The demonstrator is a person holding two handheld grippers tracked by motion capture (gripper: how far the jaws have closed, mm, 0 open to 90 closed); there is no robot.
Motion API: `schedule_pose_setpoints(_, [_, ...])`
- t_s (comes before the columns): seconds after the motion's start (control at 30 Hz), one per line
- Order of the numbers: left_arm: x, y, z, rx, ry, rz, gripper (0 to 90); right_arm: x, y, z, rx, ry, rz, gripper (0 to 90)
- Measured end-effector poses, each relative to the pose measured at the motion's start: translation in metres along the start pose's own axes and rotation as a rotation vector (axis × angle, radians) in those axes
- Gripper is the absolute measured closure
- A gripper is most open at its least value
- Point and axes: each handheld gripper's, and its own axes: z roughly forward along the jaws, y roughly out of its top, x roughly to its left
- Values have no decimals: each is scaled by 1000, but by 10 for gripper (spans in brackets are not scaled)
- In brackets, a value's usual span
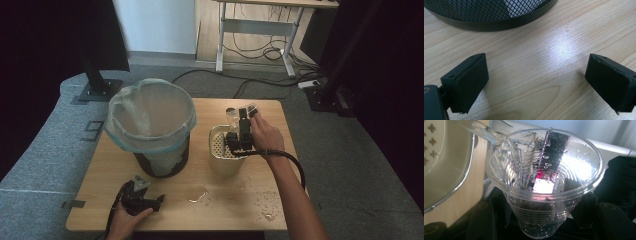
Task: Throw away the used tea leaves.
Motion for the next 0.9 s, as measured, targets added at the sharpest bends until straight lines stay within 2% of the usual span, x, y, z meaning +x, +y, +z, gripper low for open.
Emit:
schedule_pose_setpoints(0.03, [0, 0, 0, 0, 0, 0, 44, 0, 0, 0, 0, 0, 0, 429])
schedule_pose_setpoints(0.13, [0, 0, 0, 0, 1, 0, 44, 1, 3, -1, 6, -23, -75, 433])
schedule_pose_setpoints(0.17, [0, 0, 0, 0, 0, 0, 44, 2, 5, -1, 4, -36, -118, 434])
schedule_pose_setpoints(0.2, [0, 0, 0, 0, 0, 0, 44, 3, 6, -1, 3, -40, -130, 434])
schedule_pose_setpoints(0.23, [0, 0, 0, 0, 0, 0, 44, 3, 7, -1, 1, -48, -162, 434])
schedule_pose_setpoints(0.27, [0, 0, 0, 0, 0, 0, 44, 3, 7, -1, 1, -48, -162, 434])
schedule_pose_setpoints(0.3, [0, 0, 0, 0, 1, 0, 44, 4, 9, -1, 0, -57, -200, 436])
schedule_pose_setpoints(0.33, [0, 0, 0, 0, 0, 0, 44, 5, 10, 0, 0, -64, -209, 436])
schedule_pose_setpoints(0.37, [0, 0, 0, 0, 0, 0, 44, 5, 11, 0, -1, -71, -241, 437])
schedule_pose_setpoints(0.43, [0, 0, 0, 0, 0, 0, 44, 7, 12, 0, 4, -74, -252, 438])
schedule_pose_setpoints(0.47, [0, 0, 0, 0, 0, 0, 44, 7, 17, -1, 7, -84, -336, 443])
schedule_pose_setpoints(0.6, [0, 0, 0, 0, 0, 1, 44, 11, 22, -4, 6, -102, -402, 448])
schedule_pose_setpoints(0.73, [0, 0, 0, 1, -1, 2, 45, 10, 23, -3, 10, -124, -511, 449])
schedule_pose_setpoints(0.83, [0, 0, 0, 0, -1, 2, 45, 11, 21, -3, 18, -126, -566, 449])
schedule_pose_setpoints(0.9, [0, 0, 0, 0, -1, 2, 45, 7, 20, -4, 26, -129, -582, 449])
